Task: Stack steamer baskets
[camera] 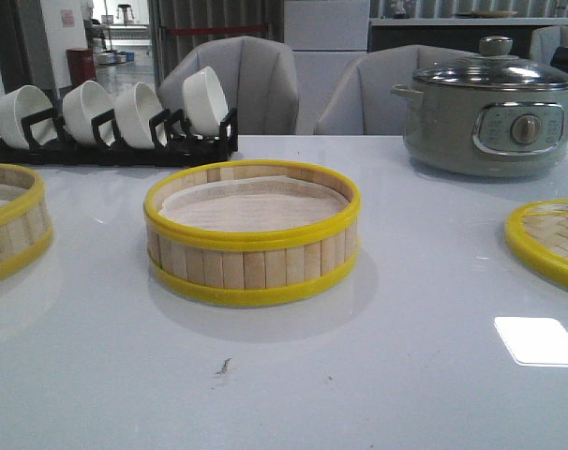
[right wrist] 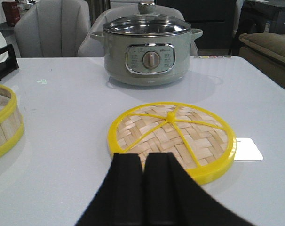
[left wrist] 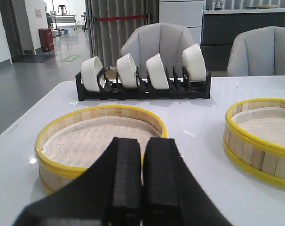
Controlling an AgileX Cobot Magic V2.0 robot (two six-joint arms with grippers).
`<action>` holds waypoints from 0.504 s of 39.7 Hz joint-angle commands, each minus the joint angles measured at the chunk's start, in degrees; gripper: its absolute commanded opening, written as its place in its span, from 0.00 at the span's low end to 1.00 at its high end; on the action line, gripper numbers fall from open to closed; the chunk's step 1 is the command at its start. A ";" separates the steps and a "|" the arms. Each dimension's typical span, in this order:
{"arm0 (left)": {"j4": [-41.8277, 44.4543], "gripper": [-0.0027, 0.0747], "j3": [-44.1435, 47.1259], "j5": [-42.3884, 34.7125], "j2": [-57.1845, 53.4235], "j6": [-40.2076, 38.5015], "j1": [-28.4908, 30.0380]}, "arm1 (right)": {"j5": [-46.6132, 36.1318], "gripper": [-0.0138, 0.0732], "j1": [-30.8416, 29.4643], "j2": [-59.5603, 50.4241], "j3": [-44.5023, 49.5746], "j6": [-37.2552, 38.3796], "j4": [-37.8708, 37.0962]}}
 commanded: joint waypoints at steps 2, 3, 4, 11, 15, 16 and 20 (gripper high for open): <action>-0.33 0.15 0.08 -4.54 -0.77 -0.25 0.01 | -5.34 0.19 -0.32 -1.05 -0.92 -0.22 -0.40; -0.33 0.15 0.08 -4.54 -0.77 -0.25 0.01 | -5.34 0.19 -0.32 -1.05 -0.92 -0.22 -0.40; -0.33 0.15 0.08 -4.54 -0.77 -0.25 0.01 | -5.34 0.19 -0.32 -1.05 -0.92 -0.22 -0.40; -0.33 0.15 0.08 -4.54 -0.77 -0.25 0.01 | -5.34 0.19 -0.32 -1.05 -0.92 -0.22 -0.40; -0.33 0.15 0.08 -4.54 -0.72 -0.25 -0.19 | -5.34 0.19 -0.32 -1.05 -0.92 -0.22 -0.40; 0.15 0.15 0.08 -4.54 -0.72 -0.25 -0.19 | -5.34 0.19 -0.32 -1.05 -0.92 -0.22 -0.40; 2.54 0.15 0.08 -4.08 -0.62 -0.25 -0.19 | -5.34 0.19 -0.32 -1.05 -0.92 -0.22 -0.40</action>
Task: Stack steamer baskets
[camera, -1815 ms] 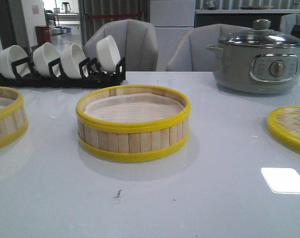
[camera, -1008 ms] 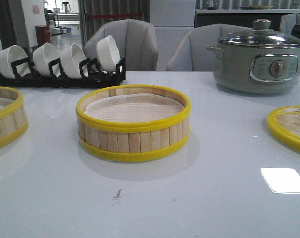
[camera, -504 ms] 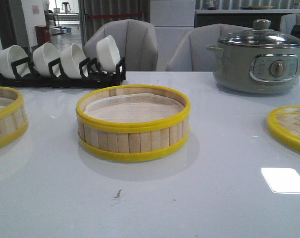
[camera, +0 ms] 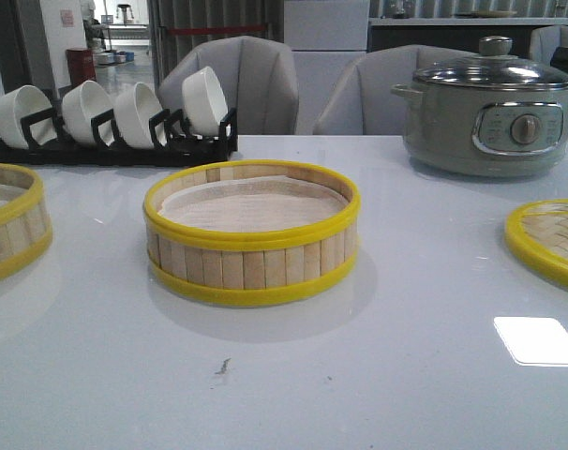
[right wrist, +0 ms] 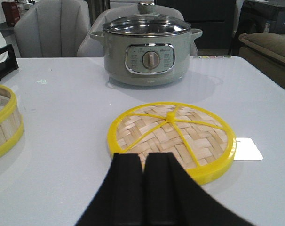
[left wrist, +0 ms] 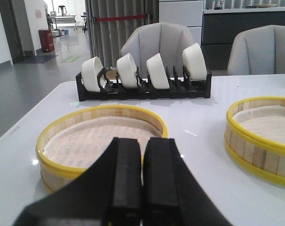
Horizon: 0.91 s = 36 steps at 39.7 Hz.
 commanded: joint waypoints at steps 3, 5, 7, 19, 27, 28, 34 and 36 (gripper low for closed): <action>0.86 0.15 -0.34 -3.98 -0.09 -0.25 -0.19 | -5.34 0.19 -0.32 -1.05 -0.92 -0.22 -0.40; 0.61 0.15 -1.61 -3.83 1.32 -0.25 -0.23 | -5.34 0.19 -0.32 -1.05 -0.92 -0.22 -0.40; 1.11 0.15 -3.63 -3.39 3.46 -0.25 -0.74 | -5.34 0.19 -0.32 -1.05 -0.92 -0.22 -0.40; 5.37 0.15 -30.55 8.18 27.41 -0.25 -6.38 | -5.34 0.19 -0.32 -1.05 -0.92 -0.22 -0.40; 6.05 0.15 -47.69 15.49 40.70 -0.25 -6.38 | -5.34 0.19 -0.32 -1.05 -0.92 -0.22 -0.40; 6.16 0.15 -49.56 15.89 42.17 -0.25 -6.38 | -5.34 0.19 -0.32 -1.05 -0.92 -0.22 -0.40; 6.26 0.15 -52.79 16.39 45.68 -0.25 -6.38 | -5.34 0.19 -0.32 -1.05 -0.92 -0.22 -0.40; 6.26 0.15 -52.79 16.88 45.99 -0.25 -6.38 | -5.34 0.19 -0.32 -1.05 -0.92 -0.22 -0.40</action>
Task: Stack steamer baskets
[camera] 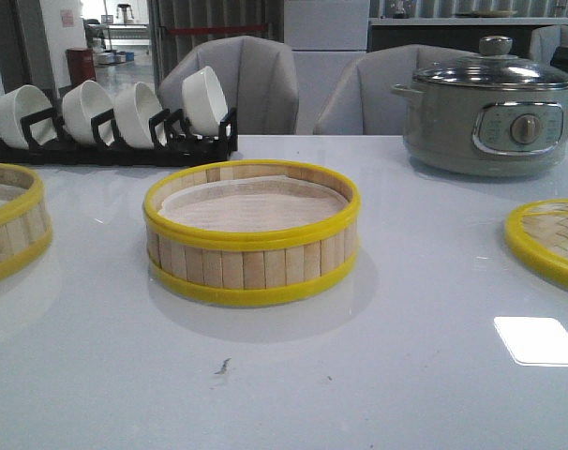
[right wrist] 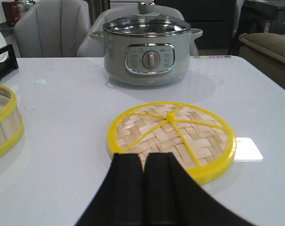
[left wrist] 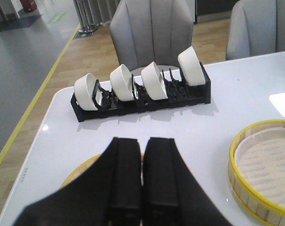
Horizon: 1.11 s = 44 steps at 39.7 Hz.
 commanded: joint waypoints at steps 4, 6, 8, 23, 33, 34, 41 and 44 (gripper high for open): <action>0.47 0.15 -2.43 -1.15 0.60 -0.25 -0.46 | -5.34 0.19 -0.32 -1.05 -0.92 -0.22 -0.40; 0.58 0.15 -2.43 -0.23 0.60 -0.25 -0.46 | -5.34 0.19 -0.32 -1.05 -0.92 -0.22 -0.40; 0.91 0.15 -2.43 0.45 0.60 -0.25 -0.46 | -5.34 0.19 -0.32 -1.05 -0.92 -0.22 -0.40; 0.79 0.15 -2.43 3.00 0.81 -0.25 -0.46 | -5.34 0.19 -0.32 -1.05 -0.92 -0.22 -0.40; 0.79 0.15 -2.43 2.51 0.81 -0.25 -0.46 | -5.34 0.19 -0.32 -1.05 -0.92 -0.22 -0.40; 0.79 0.15 -2.43 2.19 0.81 -0.25 -0.46 | -5.34 0.19 -0.32 -1.05 -0.92 -0.22 -0.40; 0.79 0.15 -2.43 1.30 0.81 -0.25 -0.46 | -5.34 0.19 -0.32 -1.05 -0.92 -0.22 -0.40; 0.67 0.15 -2.43 1.30 0.81 -0.25 -0.46 | -5.40 0.19 -0.32 -1.05 -0.92 -0.22 -0.40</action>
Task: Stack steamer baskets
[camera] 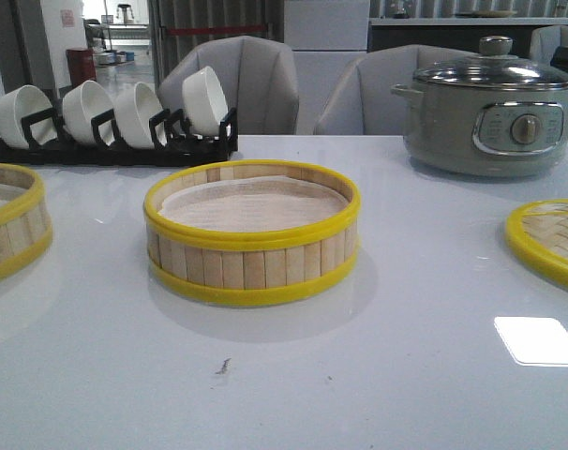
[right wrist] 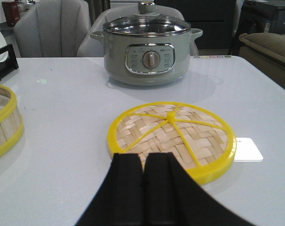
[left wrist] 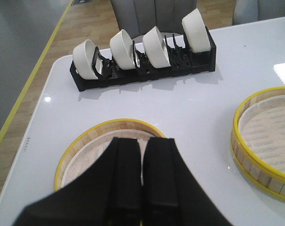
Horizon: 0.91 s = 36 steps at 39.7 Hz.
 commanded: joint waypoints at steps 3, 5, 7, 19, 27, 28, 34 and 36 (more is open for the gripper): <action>0.31 0.15 -2.13 -4.78 -0.07 -0.25 -0.46 | -5.53 0.19 -0.32 -1.05 -0.92 -0.22 -0.40; 0.31 0.15 -2.13 -4.78 -0.07 -0.25 -0.46 | -6.00 0.19 -0.32 -1.05 -0.92 -0.22 -0.40; 0.31 0.15 -2.13 -4.78 -0.07 -0.25 -0.46 | -6.89 0.19 -0.32 -1.05 -0.92 -0.22 -0.40; -0.22 0.15 -2.13 -3.88 -0.07 -0.25 -0.46 | -18.73 0.19 -0.32 -1.05 -1.85 7.35 1.72; -0.22 0.15 -2.13 -3.88 -0.07 -0.25 -0.46 | -3.32 0.19 -0.32 0.52 -14.71 6.44 -0.08; -0.22 0.15 -2.13 -3.79 -0.07 -0.25 -0.46 | -1.74 0.19 -0.32 1.69 -16.74 5.94 -1.13; -0.34 0.15 -2.13 -3.79 -0.07 -0.25 -0.46 | 2.84 0.19 -0.32 13.59 -25.60 3.68 -6.35; -0.34 0.15 -2.13 -3.79 -0.07 -0.25 -0.46 | 2.77 0.19 -0.32 18.07 -27.64 3.68 -6.95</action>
